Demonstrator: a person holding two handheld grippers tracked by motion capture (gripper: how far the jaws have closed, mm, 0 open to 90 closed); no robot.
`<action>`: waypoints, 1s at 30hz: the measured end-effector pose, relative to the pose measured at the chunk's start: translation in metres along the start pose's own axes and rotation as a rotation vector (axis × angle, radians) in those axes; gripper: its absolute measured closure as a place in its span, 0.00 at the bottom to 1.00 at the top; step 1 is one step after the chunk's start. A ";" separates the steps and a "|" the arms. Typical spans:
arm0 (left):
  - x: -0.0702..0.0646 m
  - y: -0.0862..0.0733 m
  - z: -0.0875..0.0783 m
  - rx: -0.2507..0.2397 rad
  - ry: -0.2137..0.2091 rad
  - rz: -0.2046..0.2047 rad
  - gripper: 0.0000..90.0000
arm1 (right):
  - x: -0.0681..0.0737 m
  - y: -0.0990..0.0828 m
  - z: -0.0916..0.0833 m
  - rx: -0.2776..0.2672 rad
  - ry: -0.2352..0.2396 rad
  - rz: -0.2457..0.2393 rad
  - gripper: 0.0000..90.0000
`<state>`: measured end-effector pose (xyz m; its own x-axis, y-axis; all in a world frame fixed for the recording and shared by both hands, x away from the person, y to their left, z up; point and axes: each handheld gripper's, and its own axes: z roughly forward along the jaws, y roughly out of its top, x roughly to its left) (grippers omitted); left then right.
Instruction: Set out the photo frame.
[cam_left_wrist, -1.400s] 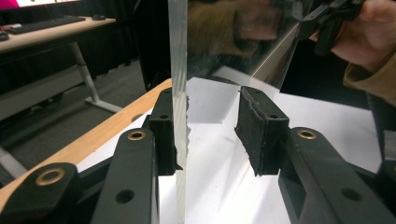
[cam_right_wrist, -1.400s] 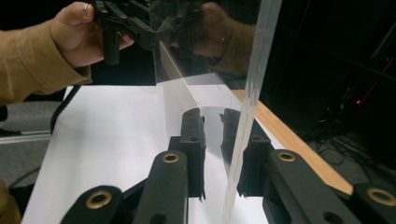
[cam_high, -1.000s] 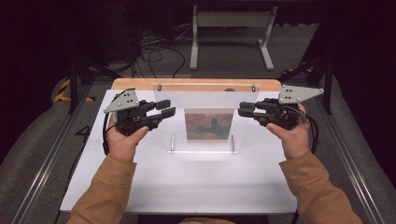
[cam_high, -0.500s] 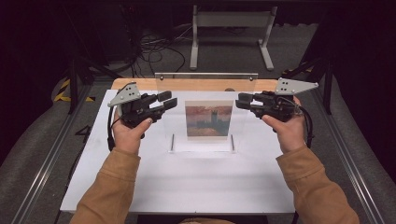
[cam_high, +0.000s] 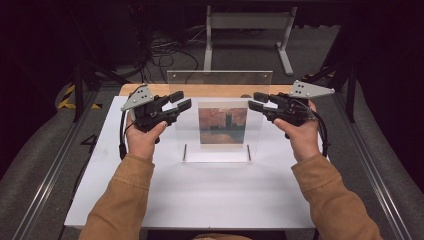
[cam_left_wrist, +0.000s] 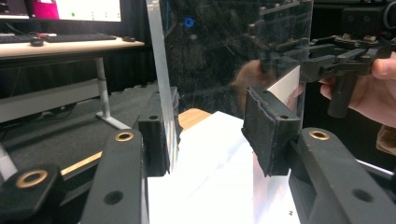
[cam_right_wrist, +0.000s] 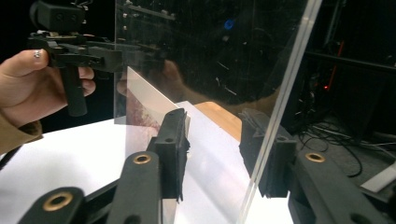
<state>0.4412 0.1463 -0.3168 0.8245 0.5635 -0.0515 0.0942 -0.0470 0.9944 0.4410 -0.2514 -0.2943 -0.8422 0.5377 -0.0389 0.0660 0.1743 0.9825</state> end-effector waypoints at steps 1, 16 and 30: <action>0.000 0.000 0.000 0.001 0.002 -0.001 0.59 | 0.000 0.000 0.001 -0.001 -0.010 -0.001 0.62; -0.015 -0.009 -0.018 0.062 0.031 0.027 0.34 | 0.008 -0.001 -0.026 -0.005 -0.105 -0.004 0.41; -0.026 -0.026 -0.064 0.173 0.111 0.028 0.28 | 0.024 -0.021 -0.077 0.070 -0.201 -0.013 0.37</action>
<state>0.3815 0.1861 -0.3354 0.7626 0.6468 -0.0046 0.1748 -0.1992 0.9642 0.3785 -0.3057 -0.3014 -0.7201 0.6875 -0.0943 0.0987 0.2360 0.9667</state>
